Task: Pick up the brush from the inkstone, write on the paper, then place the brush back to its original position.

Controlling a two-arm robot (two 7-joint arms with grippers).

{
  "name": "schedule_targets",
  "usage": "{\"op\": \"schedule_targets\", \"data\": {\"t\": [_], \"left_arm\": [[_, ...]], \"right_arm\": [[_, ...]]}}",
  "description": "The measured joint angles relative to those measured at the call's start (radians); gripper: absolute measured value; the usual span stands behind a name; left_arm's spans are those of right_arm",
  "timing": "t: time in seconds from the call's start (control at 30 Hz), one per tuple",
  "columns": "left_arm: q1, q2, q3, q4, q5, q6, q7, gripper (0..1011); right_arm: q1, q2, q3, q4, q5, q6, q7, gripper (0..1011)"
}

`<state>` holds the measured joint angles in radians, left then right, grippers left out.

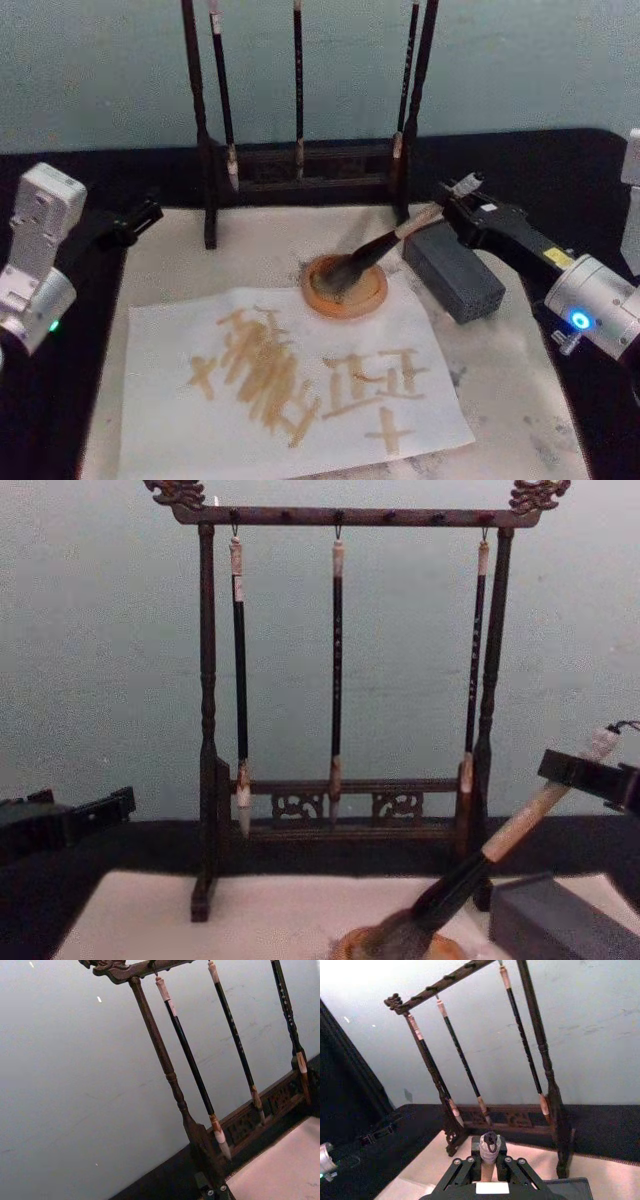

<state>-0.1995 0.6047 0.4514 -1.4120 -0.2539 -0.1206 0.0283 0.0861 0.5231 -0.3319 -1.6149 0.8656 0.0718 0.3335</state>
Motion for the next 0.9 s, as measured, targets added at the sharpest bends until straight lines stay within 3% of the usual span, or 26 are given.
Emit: {"op": "schedule_targets", "data": {"t": [0.9], "left_arm": [[0.0,0.0,0.0,0.0,0.0,0.0,0.0,1002]], "right_arm": [[-0.065,0.039,0.038,-0.148,-0.063,-0.022,0.005,163]]}}
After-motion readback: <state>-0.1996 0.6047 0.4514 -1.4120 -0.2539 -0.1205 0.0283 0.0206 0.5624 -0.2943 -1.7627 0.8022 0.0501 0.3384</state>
